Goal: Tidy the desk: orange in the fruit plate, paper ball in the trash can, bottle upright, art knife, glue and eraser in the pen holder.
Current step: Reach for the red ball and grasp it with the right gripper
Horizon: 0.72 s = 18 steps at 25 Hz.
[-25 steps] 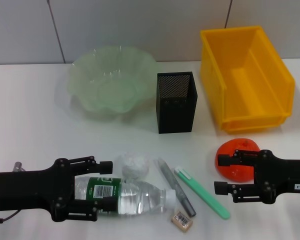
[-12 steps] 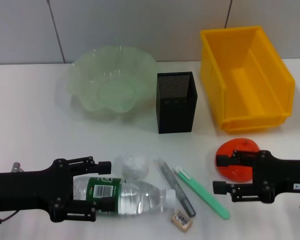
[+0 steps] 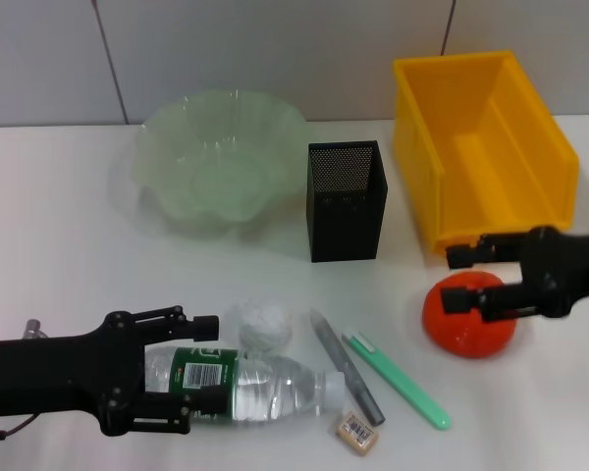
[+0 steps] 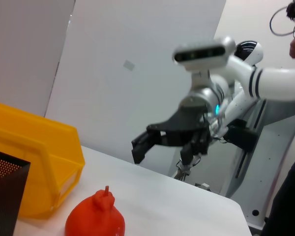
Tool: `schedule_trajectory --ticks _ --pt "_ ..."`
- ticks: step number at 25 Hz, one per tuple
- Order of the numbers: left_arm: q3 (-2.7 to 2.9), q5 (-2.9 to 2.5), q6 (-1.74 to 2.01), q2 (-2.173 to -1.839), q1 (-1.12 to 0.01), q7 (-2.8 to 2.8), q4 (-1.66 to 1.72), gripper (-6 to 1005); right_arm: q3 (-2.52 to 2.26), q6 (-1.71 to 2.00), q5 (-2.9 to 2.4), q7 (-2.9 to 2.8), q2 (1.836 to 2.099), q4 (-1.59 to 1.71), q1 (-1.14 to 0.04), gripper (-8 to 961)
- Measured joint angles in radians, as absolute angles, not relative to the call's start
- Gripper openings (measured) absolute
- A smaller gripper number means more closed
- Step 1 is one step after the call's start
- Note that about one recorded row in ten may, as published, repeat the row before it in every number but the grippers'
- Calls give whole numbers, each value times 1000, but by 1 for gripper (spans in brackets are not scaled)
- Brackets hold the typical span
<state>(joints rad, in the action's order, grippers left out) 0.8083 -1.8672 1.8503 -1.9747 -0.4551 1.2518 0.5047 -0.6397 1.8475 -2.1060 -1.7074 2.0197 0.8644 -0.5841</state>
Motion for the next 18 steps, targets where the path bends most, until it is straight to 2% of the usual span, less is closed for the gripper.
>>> schedule_trajectory --ticks 4,7,11,18 --pt "808 -1866 1847 -1979 -452 1245 505 840 -641 1903 -2277 -1847 1995 950 -697 783" --pt "808 -1866 1846 -1979 -451 1245 505 839 -642 1907 -2367 -1859 1991 963 -740 783" --pt "793 -1863 1846 -1980 -449 1245 500 838 -668 1886 -2484 -1859 1993 989 -790 784" --pt "783 -1863 1847 -1980 -449 1250 498 837 -802 1774 -2534 -1844 2003 1008 -791 783"
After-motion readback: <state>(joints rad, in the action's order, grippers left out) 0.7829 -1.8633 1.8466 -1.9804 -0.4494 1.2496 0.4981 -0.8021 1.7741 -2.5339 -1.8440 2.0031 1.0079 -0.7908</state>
